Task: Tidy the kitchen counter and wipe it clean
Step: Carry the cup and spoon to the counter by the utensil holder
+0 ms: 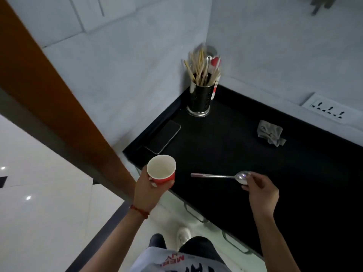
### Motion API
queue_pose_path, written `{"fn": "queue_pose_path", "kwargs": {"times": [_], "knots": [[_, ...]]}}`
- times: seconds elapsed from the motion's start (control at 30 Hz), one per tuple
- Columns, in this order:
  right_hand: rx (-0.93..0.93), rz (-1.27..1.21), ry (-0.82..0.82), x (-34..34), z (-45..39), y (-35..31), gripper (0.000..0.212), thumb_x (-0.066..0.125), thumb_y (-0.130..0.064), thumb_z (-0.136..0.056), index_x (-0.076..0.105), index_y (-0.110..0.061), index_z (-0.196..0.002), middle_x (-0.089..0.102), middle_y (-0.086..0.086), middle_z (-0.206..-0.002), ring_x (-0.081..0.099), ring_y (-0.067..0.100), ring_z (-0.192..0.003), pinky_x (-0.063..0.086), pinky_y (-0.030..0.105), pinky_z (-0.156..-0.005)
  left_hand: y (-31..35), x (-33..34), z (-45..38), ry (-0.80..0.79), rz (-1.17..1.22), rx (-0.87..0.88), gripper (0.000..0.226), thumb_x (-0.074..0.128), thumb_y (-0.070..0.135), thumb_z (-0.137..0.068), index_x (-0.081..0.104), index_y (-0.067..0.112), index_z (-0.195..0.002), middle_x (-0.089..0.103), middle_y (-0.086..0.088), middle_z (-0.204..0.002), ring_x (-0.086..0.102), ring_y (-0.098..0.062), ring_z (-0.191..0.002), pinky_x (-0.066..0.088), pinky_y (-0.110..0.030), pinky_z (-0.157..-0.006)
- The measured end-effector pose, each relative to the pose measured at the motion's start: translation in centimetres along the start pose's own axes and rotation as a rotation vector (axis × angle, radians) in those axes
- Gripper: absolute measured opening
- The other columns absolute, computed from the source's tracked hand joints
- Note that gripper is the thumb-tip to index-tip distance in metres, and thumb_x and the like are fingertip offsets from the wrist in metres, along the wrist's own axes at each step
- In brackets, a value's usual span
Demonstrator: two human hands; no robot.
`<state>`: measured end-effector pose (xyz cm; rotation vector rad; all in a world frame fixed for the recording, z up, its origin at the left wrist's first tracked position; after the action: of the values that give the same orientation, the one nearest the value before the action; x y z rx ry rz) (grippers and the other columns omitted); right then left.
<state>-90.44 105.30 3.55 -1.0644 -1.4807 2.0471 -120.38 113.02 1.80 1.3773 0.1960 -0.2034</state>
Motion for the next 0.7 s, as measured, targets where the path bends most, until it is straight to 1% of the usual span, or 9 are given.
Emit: {"fn": "queue_pose_path", "kwargs": {"times": [0.07, 0.17, 0.27, 0.33, 0.43, 0.53, 0.57, 0.63, 0.7], "knots": [[-0.033, 0.019, -0.007, 1.5, -2.1, -1.9, 0.01, 0.065, -0.013, -0.083, 0.067, -0.022, -0.082, 0.068, -0.006, -0.078, 0.069, 0.008, -0.068, 0.058, 0.028, -0.071, 0.7, 0.6, -1.4, -0.01, -0.009, 0.002, 0.073, 0.07, 0.053, -0.04, 0.044, 0.037, -0.106, 0.057, 0.019, -0.098, 0.057, 0.001, -0.091, 0.041, -0.009, -0.074], [-0.092, 0.033, -0.017, 4.1, -4.7, -4.9, 0.009, 0.064, -0.014, -0.083, 0.068, -0.016, -0.091, 0.07, 0.0, -0.084, 0.069, 0.017, -0.083, 0.055, 0.019, -0.071, 0.7, 1.1, -3.2, -0.029, -0.016, -0.006, 0.067, 0.073, 0.05, -0.041, 0.043, 0.045, -0.101, 0.058, 0.018, -0.101, 0.059, -0.001, -0.093, 0.045, -0.012, -0.075], [-0.172, 0.043, 0.001, 6.2, -6.6, -7.8, 0.012, 0.061, -0.009, -0.084, 0.068, -0.012, -0.094, 0.067, -0.001, -0.085, 0.064, 0.006, -0.079, 0.046, -0.001, -0.067, 0.6, 1.4, -4.9, -0.044, -0.014, -0.029, 0.068, 0.075, 0.049, -0.04, 0.042, 0.048, -0.099, 0.058, 0.016, -0.104, 0.06, -0.004, -0.095, 0.049, -0.019, -0.079], [-0.261, 0.068, 0.012, 7.8, -7.8, -10.0, 0.014, 0.059, -0.007, -0.085, 0.067, -0.01, -0.097, 0.066, -0.001, -0.087, 0.061, -0.005, -0.073, 0.04, -0.006, -0.065, 0.5, 1.5, -6.3, -0.057, -0.013, -0.033, 0.069, 0.075, 0.05, -0.038, 0.042, 0.047, -0.099, 0.058, 0.017, -0.103, 0.059, -0.004, -0.094, 0.049, -0.02, -0.081], [-0.447, 0.111, 0.051, 9.8, -9.5, -13.6, 0.015, 0.059, -0.005, -0.084, 0.067, -0.004, -0.098, 0.067, 0.007, -0.092, 0.057, -0.009, -0.069, 0.038, -0.007, -0.067, 0.9, 1.9, -8.6, -0.13, -0.028, -0.019, 0.068, 0.079, 0.044, -0.041, 0.045, 0.044, -0.1, 0.06, 0.015, -0.102, 0.06, -0.005, -0.094, 0.048, -0.02, -0.084], [-0.655, 0.182, 0.147, 11.5, -11.2, -17.8, 0.015, 0.06, -0.002, -0.083, 0.067, 0.002, -0.096, 0.068, 0.015, -0.091, 0.055, 0.004, -0.074, 0.036, -0.008, -0.071, 1.8, 2.7, -10.8, -0.221, -0.032, -0.021, 0.064, 0.086, 0.014, -0.056, 0.047, 0.041, -0.099, 0.061, 0.013, -0.101, 0.06, -0.003, -0.094, 0.048, -0.02, -0.087], [-0.708, 0.195, 0.169, 12.0, -11.9, -19.1, 0.014, 0.06, -0.002, -0.083, 0.067, 0.003, -0.094, 0.068, 0.016, -0.089, 0.055, 0.007, -0.075, 0.036, -0.007, -0.07, 2.2, 3.1, -11.5, -0.253, -0.027, -0.017, 0.063, 0.085, 0.012, -0.056, 0.048, 0.041, -0.098, 0.061, 0.013, -0.101, 0.06, -0.002, -0.094, 0.048, -0.017, -0.085], [-0.805, 0.202, 0.201, 12.8, -13.1, -21.8, 0.012, 0.059, -0.002, -0.084, 0.067, 0.003, -0.092, 0.068, 0.017, -0.086, 0.059, 0.011, -0.072, 0.04, -0.001, -0.069, 2.7, 3.7, -12.7, -0.296, -0.018, 0.001, 0.064, 0.084, 0.028, -0.047, 0.05, 0.039, -0.1, 0.062, 0.011, -0.103, 0.063, -0.003, -0.095, 0.049, -0.01, -0.079], [-0.891, 0.192, 0.228, 13.4, -14.0, -24.3, 0.013, 0.057, -0.003, -0.085, 0.067, 0.002, -0.091, 0.067, 0.017, -0.086, 0.063, 0.017, -0.071, 0.047, 0.01, -0.067, 3.1, 4.1, -13.6, -0.313, -0.005, 0.01, 0.068, 0.079, 0.04, -0.042, 0.051, 0.036, -0.105, 0.064, 0.008, -0.107, 0.062, 0.0, -0.1, 0.049, -0.007, -0.078]]}}
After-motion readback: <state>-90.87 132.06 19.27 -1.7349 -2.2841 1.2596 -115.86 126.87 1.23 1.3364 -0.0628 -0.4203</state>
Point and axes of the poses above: each hand's wrist, its own z-axis away from the middle knuckle, its own x-axis out of the palm, y = z × x, the point moved 5 cm from there along -z, towards the middle knuckle
